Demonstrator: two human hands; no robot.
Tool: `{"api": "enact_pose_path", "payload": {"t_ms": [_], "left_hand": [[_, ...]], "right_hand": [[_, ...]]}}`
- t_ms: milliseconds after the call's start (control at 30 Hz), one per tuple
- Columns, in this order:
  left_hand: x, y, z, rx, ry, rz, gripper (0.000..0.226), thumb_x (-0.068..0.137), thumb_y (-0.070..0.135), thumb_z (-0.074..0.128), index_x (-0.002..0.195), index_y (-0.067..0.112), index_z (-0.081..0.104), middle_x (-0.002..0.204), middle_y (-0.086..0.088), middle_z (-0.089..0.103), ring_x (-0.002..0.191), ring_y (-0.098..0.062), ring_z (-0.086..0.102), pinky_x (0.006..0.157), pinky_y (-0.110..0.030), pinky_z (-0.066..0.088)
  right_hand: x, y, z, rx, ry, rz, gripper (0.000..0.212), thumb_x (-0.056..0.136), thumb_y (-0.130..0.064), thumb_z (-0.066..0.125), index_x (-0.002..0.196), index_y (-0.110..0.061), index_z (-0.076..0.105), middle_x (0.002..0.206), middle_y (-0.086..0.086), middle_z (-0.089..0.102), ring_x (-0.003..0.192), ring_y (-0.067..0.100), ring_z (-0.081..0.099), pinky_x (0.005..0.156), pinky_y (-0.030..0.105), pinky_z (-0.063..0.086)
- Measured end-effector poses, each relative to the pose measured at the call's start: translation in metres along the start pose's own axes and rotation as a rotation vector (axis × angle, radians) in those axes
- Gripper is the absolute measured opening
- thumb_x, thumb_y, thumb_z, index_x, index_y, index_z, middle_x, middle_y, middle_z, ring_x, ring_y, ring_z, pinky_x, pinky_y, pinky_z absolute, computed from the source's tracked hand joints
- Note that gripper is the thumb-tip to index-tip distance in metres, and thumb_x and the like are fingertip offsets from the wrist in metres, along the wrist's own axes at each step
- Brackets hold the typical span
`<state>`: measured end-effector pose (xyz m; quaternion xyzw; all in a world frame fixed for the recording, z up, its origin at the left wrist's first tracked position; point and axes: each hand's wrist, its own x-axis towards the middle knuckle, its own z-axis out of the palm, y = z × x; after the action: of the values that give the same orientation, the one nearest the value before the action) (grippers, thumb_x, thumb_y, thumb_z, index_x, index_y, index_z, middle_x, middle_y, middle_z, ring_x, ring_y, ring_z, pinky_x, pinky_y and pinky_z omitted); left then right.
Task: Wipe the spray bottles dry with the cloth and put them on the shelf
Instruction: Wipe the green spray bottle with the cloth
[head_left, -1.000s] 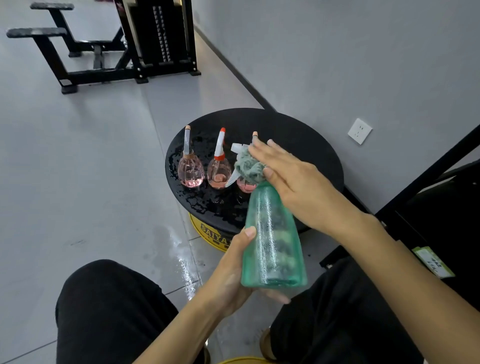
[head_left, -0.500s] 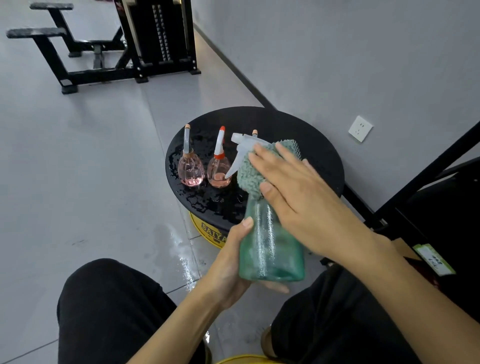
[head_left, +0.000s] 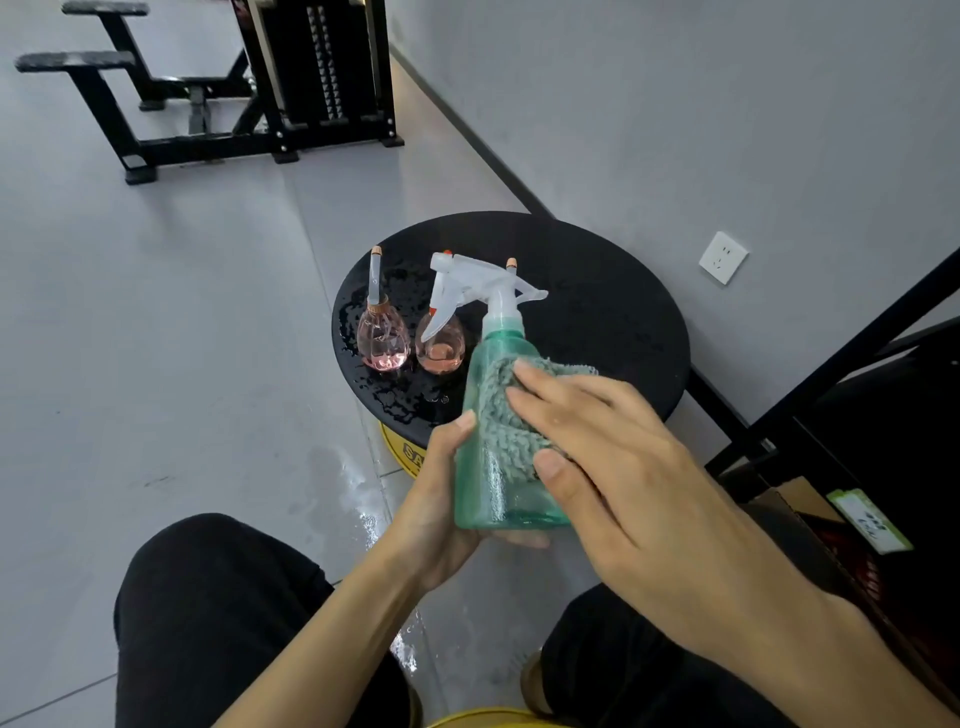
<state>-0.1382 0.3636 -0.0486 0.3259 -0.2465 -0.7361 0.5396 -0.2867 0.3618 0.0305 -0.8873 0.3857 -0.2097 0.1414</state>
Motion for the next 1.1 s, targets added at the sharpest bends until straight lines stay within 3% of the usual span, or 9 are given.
{"api": "enact_pose_path", "payload": {"t_ms": [133, 300, 400, 500, 567, 733, 867, 967, 1100], "left_hand": [[0.001, -0.002, 0.004, 0.027, -0.032, -0.047, 0.047, 0.081, 0.049, 0.036, 0.087, 0.026, 0.076, 0.087, -0.004, 0.075, 0.075, -0.023, 0.072, 0.06, -0.045, 0.058], [-0.002, -0.001, 0.01, 0.013, 0.021, -0.011, 0.049, 0.076, 0.051, 0.037, 0.082, 0.02, 0.074, 0.075, -0.003, 0.073, 0.064, -0.02, 0.07, 0.048, -0.035, 0.056], [0.0, 0.001, 0.006, -0.071, 0.086, 0.028, 0.056, 0.086, 0.051, 0.031, 0.074, 0.023, 0.078, 0.075, -0.001, 0.074, 0.066, -0.015, 0.071, 0.05, -0.032, 0.058], [0.001, 0.002, 0.005, -0.06, 0.106, 0.044, 0.054, 0.1, 0.038, 0.027, 0.087, 0.022, 0.077, 0.082, 0.0, 0.076, 0.073, -0.013, 0.073, 0.057, -0.031, 0.06], [-0.001, 0.001, 0.008, -0.023, 0.108, 0.064, 0.034, 0.091, 0.036, 0.037, 0.096, 0.022, 0.067, 0.078, 0.004, 0.075, 0.067, -0.011, 0.072, 0.048, -0.03, 0.056], [-0.002, 0.002, 0.013, -0.058, 0.085, 0.022, 0.044, 0.081, 0.053, 0.038, 0.1, 0.025, 0.067, 0.085, 0.002, 0.076, 0.072, -0.014, 0.073, 0.052, -0.034, 0.057], [-0.002, 0.008, 0.01, -0.091, 0.1, 0.009, 0.058, 0.079, 0.063, 0.033, 0.096, 0.025, 0.074, 0.092, -0.004, 0.076, 0.079, -0.018, 0.074, 0.055, -0.035, 0.058], [-0.003, 0.011, 0.008, -0.095, 0.095, 0.012, 0.056, 0.08, 0.059, 0.037, 0.094, 0.023, 0.077, 0.094, -0.005, 0.076, 0.081, -0.017, 0.073, 0.06, -0.031, 0.059], [-0.004, 0.011, 0.013, -0.049, 0.076, -0.002, 0.053, 0.082, 0.057, 0.036, 0.097, 0.023, 0.073, 0.09, -0.002, 0.076, 0.076, -0.014, 0.073, 0.053, -0.03, 0.057]], "right_hand": [[0.016, 0.01, 0.01, 0.074, -0.01, 0.047, 0.057, 0.1, -0.048, 0.024, 0.154, -0.03, 0.016, 0.16, -0.023, 0.002, 0.147, 0.0, -0.01, 0.121, 0.043, 0.01], [0.017, 0.01, 0.025, 0.198, 0.029, 0.048, 0.057, 0.101, -0.044, 0.024, 0.154, -0.024, 0.017, 0.161, -0.019, 0.003, 0.147, 0.001, -0.009, 0.12, 0.019, 0.003], [0.001, -0.002, 0.031, 0.177, 0.024, 0.023, 0.055, 0.102, -0.044, 0.023, 0.152, -0.021, 0.025, 0.161, -0.018, 0.009, 0.148, 0.004, -0.005, 0.12, 0.022, 0.003], [-0.007, -0.007, 0.038, 0.168, 0.053, 0.048, 0.053, 0.102, -0.043, 0.021, 0.152, -0.026, 0.024, 0.16, -0.021, 0.007, 0.148, 0.003, -0.004, 0.121, 0.024, 0.006], [0.002, -0.002, 0.038, 0.181, 0.081, 0.093, 0.053, 0.102, -0.044, 0.02, 0.153, -0.03, 0.018, 0.16, -0.022, 0.002, 0.147, 0.001, -0.008, 0.12, 0.022, 0.003], [0.025, 0.011, 0.032, 0.306, 0.122, 0.143, 0.051, 0.103, -0.04, 0.024, 0.152, -0.036, 0.017, 0.159, -0.026, -0.001, 0.145, -0.004, -0.01, 0.112, 0.006, -0.002], [0.007, 0.001, 0.037, 0.316, 0.154, 0.079, 0.045, 0.103, -0.025, 0.034, 0.148, -0.027, 0.036, 0.16, -0.021, 0.012, 0.148, 0.002, -0.002, 0.119, 0.018, 0.009], [-0.008, -0.007, 0.046, 0.346, 0.198, 0.079, 0.04, 0.101, -0.028, 0.036, 0.14, -0.022, 0.046, 0.159, -0.019, 0.018, 0.149, 0.006, 0.003, 0.119, 0.023, 0.015], [0.009, -0.005, 0.044, 0.285, 0.228, 0.145, 0.047, 0.101, -0.031, 0.028, 0.148, -0.029, 0.028, 0.161, -0.021, 0.003, 0.148, 0.005, -0.006, 0.12, 0.045, 0.016]]}}
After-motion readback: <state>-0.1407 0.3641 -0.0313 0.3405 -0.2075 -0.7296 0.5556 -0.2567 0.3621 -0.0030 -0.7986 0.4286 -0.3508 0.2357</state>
